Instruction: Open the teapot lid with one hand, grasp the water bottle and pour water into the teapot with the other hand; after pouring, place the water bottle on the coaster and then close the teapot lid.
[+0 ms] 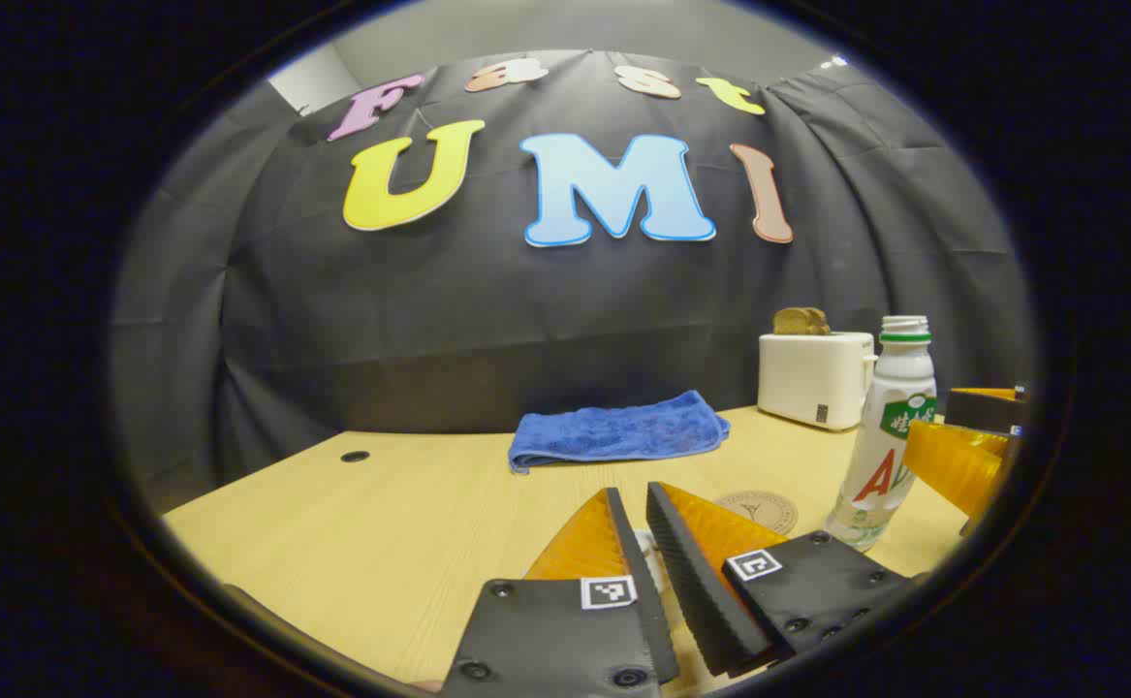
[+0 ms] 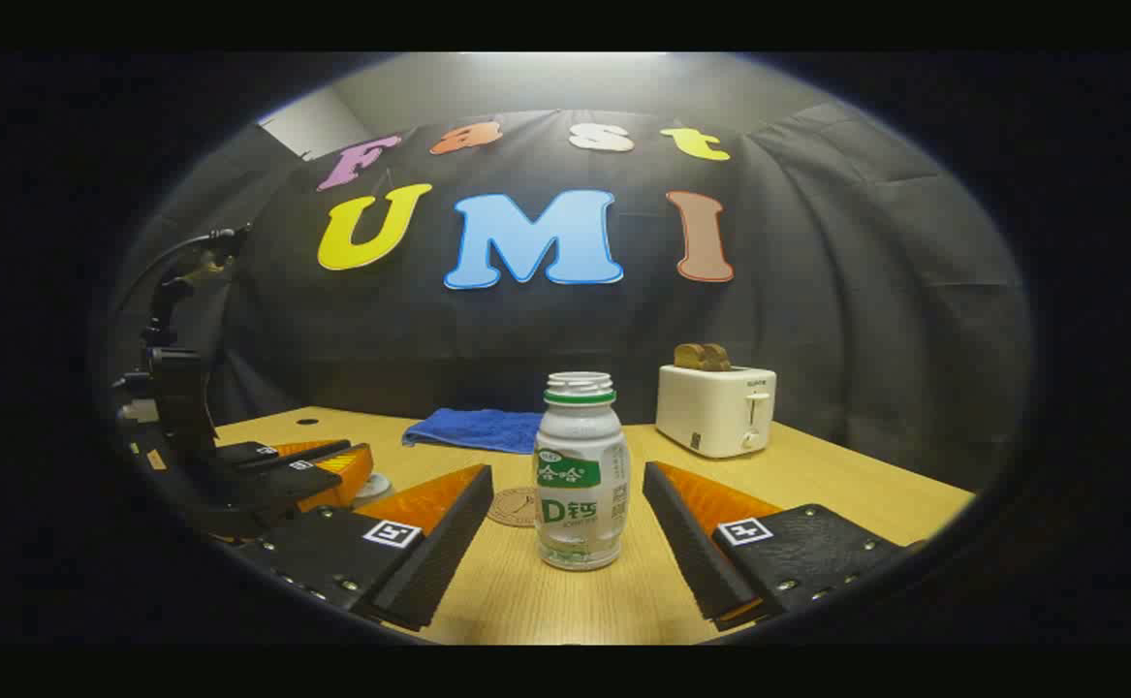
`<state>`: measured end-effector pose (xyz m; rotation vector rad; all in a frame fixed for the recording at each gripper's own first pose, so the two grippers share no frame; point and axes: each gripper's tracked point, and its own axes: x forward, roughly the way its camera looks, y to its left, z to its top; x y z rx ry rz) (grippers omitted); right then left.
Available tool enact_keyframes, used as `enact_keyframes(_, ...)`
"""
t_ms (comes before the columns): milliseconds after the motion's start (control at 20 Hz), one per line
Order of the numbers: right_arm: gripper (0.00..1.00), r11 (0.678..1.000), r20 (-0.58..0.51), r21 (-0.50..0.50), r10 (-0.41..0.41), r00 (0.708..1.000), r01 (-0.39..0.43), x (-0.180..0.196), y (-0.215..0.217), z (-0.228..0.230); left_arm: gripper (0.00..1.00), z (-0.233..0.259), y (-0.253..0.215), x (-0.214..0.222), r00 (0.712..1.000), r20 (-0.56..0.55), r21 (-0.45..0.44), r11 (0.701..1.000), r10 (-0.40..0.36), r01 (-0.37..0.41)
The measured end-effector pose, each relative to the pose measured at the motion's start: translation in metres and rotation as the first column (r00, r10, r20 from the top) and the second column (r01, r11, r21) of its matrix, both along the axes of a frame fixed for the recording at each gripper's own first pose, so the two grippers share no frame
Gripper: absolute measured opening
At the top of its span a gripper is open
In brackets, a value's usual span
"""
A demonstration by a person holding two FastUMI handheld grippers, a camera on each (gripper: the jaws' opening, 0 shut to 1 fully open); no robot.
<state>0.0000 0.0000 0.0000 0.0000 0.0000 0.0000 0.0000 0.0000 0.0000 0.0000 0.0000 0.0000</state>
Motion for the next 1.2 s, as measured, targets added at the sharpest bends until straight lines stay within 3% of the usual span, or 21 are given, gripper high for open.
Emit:
enact_keyframes(550,0.95,1.000,-0.008,0.020,-0.006,1.000,0.006,0.0006,-0.0045,-0.0034,0.20,-0.0110,-0.0002,0.0051,0.999,-0.041,0.004,1.000,0.012,-0.012)
enact_keyframes(600,0.95,1.000,-0.004,0.020,-0.007,1.000,0.007,0.0005,-0.0048,-0.0028,1.00,-0.0103,0.0010,0.0047,0.999,-0.041,0.000,1.000,0.011,-0.011)
enact_keyframes(650,0.95,1.000,-0.001,0.018,-0.009,1.000,0.009,0.0002,-0.0052,-0.0010,0.19,-0.0103,0.0005,0.0047,0.999,-0.043,0.000,1.000,0.009,-0.009)
enact_keyframes(700,0.95,1.000,0.003,0.016,-0.010,1.000,0.010,0.0003,-0.0055,-0.0007,0.19,-0.0120,0.0002,0.0050,0.999,-0.046,0.003,1.000,0.011,-0.011)
enact_keyframes(750,0.95,1.000,0.003,0.016,-0.011,1.000,0.011,0.0005,-0.0057,0.0000,0.02,-0.0122,0.0014,0.0045,0.999,-0.047,0.009,1.000,0.015,-0.015)
enact_keyframes(800,0.95,1.000,0.002,0.016,-0.010,1.000,0.010,0.0001,-0.0052,-0.0009,0.18,-0.0115,0.0015,0.0049,0.999,-0.047,0.017,1.000,0.016,-0.015)
enact_keyframes(950,0.95,1.000,-0.004,0.019,-0.008,1.000,0.008,0.0008,-0.0048,-0.0024,0.17,-0.0113,0.0032,0.0054,0.999,-0.050,0.015,1.000,0.012,-0.012)
enact_keyframes(1000,0.95,1.000,-0.004,0.021,-0.008,1.000,0.008,0.0002,-0.0045,-0.0024,1.00,-0.0104,0.0038,0.0057,0.999,-0.050,0.008,1.000,0.010,-0.009)
enact_keyframes(1150,0.95,1.000,-0.003,0.023,-0.011,1.000,0.011,0.0009,-0.0057,-0.0022,1.00,-0.0105,0.0043,0.0059,0.999,-0.051,0.006,1.000,-0.001,0.001)
enact_keyframes(1200,0.95,1.000,-0.004,0.024,-0.012,1.000,0.012,0.0008,-0.0063,-0.0030,0.10,-0.0096,0.0055,0.0057,0.999,-0.050,0.009,1.000,0.003,-0.003)
